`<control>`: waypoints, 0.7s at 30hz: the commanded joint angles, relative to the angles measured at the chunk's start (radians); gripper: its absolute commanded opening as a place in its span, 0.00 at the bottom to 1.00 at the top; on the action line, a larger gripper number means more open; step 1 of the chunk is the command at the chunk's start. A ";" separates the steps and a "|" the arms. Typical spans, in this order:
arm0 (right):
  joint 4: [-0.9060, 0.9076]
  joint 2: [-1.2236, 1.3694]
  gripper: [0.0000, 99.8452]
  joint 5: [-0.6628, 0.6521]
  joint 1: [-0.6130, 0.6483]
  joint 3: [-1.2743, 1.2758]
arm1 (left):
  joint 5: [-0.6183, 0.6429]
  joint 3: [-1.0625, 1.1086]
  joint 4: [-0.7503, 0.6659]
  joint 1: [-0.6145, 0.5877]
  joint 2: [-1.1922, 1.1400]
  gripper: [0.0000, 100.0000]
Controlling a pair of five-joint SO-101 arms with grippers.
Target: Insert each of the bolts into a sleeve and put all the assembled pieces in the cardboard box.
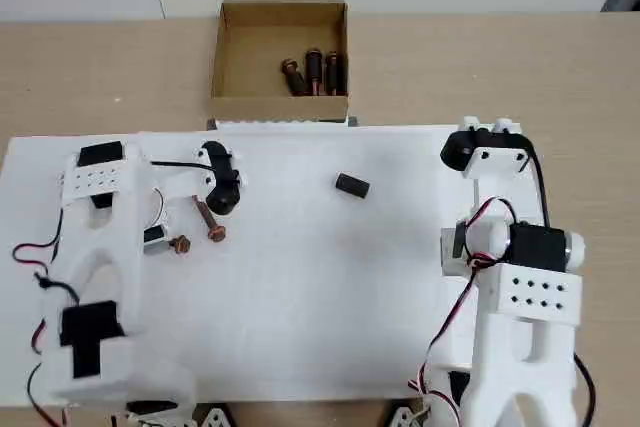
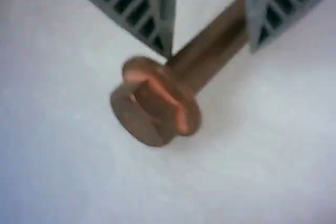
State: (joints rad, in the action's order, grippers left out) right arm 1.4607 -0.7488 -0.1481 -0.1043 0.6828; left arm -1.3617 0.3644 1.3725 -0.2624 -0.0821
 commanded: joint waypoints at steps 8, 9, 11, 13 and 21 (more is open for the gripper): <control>-0.001 -0.027 0.01 0.006 -0.005 -0.005 | -0.417 -0.073 0.034 0.071 -0.080 0.09; 0.001 -0.027 0.01 0.006 -0.005 -0.005 | -0.416 -0.071 0.038 0.080 -0.084 0.09; 0.001 -0.027 0.01 0.006 -0.005 -0.005 | -0.396 -0.073 0.038 0.091 -0.097 0.08; 0.004 -0.027 0.01 0.006 -0.005 -0.005 | -0.391 -0.073 0.038 0.100 -0.112 0.06; 0.008 -0.035 0.01 0.006 -0.007 -0.005 | -0.345 -0.079 0.061 0.103 -0.133 0.02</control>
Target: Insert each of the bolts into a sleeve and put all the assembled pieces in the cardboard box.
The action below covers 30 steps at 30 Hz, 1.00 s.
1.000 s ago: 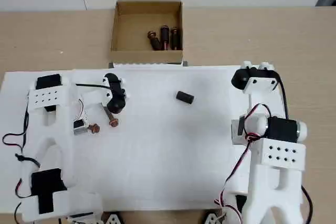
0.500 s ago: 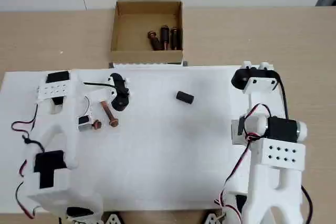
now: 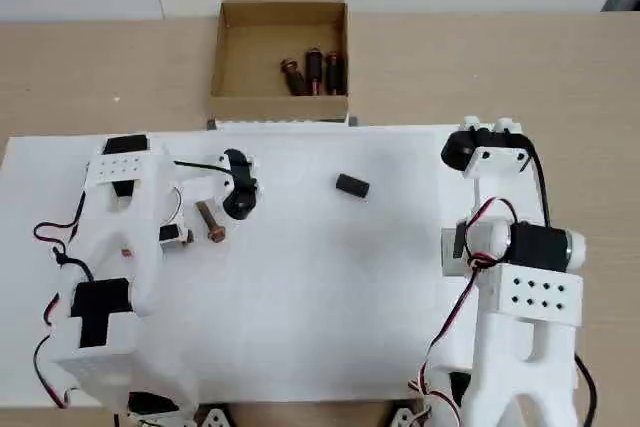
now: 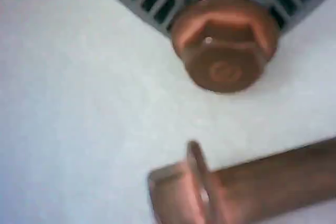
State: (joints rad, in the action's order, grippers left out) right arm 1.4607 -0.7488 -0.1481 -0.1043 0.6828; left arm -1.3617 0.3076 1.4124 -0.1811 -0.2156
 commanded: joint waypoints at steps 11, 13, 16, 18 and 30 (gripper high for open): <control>-0.001 -0.035 0.01 0.006 -0.001 -0.012 | -0.239 -0.177 0.258 0.091 0.104 0.00; -0.001 -0.035 0.01 0.006 -0.001 -0.012 | -0.172 -0.193 0.265 0.112 0.137 0.00; -0.001 -0.036 0.01 0.006 -0.001 -0.012 | -0.049 -0.222 0.269 0.153 0.203 0.00; -0.001 -0.036 0.01 0.006 -0.001 -0.012 | 0.029 -0.236 0.264 0.183 0.253 0.00; 0.039 -0.036 0.01 0.006 -0.002 -0.150 | 0.554 -0.239 0.261 0.348 0.537 0.00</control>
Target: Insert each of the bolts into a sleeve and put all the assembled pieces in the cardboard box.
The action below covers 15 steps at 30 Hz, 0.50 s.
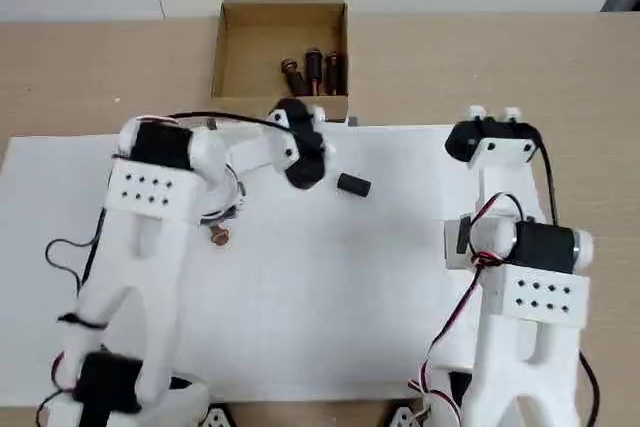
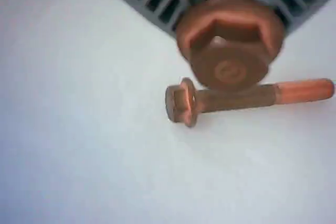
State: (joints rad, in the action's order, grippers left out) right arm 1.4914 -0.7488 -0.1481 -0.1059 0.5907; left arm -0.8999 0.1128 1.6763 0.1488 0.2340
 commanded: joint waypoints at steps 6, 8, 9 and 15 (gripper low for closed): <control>0.090 -0.036 0.01 0.006 -0.004 -0.140 | 0.160 -0.044 -0.003 0.023 0.175 0.00; 0.119 -0.036 0.01 0.006 0.001 -0.167 | 0.222 -0.042 -0.037 0.023 0.207 0.00; 0.130 -0.036 0.01 0.006 0.001 -0.176 | 0.272 -0.042 -0.064 0.023 0.224 0.00; 0.127 -0.111 0.01 0.009 -0.005 -0.176 | 0.543 -0.039 -0.210 0.023 0.301 0.00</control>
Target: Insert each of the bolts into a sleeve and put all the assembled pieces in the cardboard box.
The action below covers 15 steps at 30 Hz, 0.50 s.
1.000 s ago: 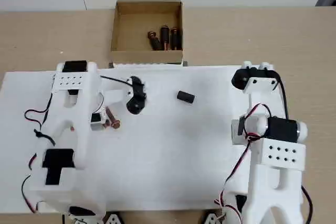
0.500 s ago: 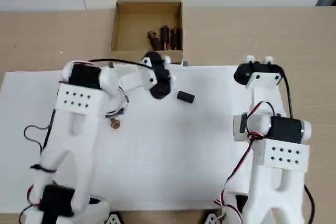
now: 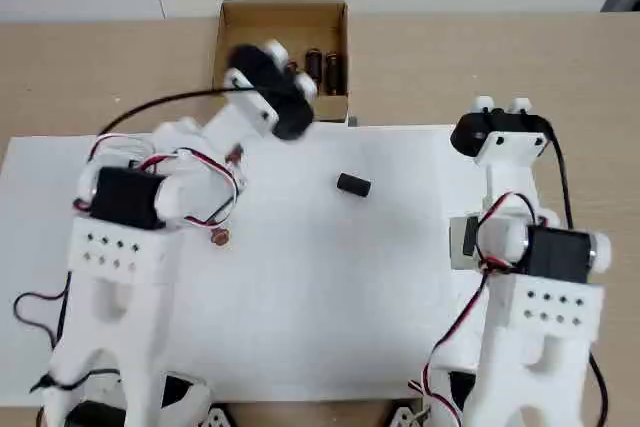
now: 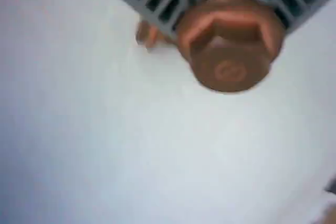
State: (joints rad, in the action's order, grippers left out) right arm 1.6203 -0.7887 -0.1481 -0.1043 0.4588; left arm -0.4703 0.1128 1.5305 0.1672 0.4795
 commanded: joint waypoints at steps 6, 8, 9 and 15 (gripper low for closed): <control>-0.110 -0.251 0.00 0.012 -0.004 0.025 | 0.359 -0.038 -0.071 0.000 0.066 0.00; -0.171 -0.311 0.00 0.012 -0.002 0.101 | 0.446 -0.038 -0.071 -0.003 0.069 0.00; -0.202 -0.341 0.00 0.012 -0.002 0.140 | 0.485 -0.038 -0.071 -0.003 0.069 0.00; -0.357 -0.530 0.00 0.014 -0.001 0.347 | 0.667 -0.038 -0.060 0.006 0.103 0.00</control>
State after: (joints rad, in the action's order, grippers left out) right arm 1.3364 -1.2413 -0.1481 -0.1028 0.7503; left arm 0.1250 0.1128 1.4876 0.1672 0.5178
